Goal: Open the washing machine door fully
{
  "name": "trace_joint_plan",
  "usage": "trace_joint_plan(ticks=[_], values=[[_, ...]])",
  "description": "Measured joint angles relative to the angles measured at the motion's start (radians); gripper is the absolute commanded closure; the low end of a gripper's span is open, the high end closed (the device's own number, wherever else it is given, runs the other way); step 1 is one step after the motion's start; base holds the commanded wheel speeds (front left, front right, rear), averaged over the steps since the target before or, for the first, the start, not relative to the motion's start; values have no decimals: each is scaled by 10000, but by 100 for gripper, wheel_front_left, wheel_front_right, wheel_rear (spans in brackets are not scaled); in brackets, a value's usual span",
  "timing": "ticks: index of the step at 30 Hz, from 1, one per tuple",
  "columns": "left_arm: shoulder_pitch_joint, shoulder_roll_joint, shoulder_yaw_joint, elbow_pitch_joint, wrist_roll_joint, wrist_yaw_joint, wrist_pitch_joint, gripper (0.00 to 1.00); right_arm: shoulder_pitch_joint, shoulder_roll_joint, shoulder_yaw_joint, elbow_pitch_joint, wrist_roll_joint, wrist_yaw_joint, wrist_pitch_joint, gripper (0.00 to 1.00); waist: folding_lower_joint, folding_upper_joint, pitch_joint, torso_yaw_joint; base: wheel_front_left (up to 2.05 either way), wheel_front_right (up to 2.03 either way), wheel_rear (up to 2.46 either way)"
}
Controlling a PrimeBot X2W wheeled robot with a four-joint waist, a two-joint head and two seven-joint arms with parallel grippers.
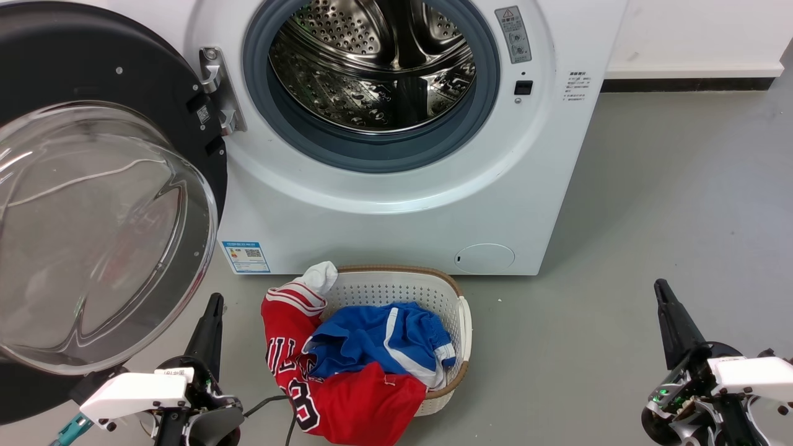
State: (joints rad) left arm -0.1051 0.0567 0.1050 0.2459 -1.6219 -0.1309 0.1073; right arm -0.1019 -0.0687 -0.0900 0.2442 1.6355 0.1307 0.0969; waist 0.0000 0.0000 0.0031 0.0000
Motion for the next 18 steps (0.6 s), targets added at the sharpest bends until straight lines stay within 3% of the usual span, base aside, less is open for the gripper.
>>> trace_joint_plan(ticks=[18], values=[[-1,-10,19,0,10,0,33,100,-3,38,-52,4,-71,0,19,100,0,0,0,0,0,0,0]])
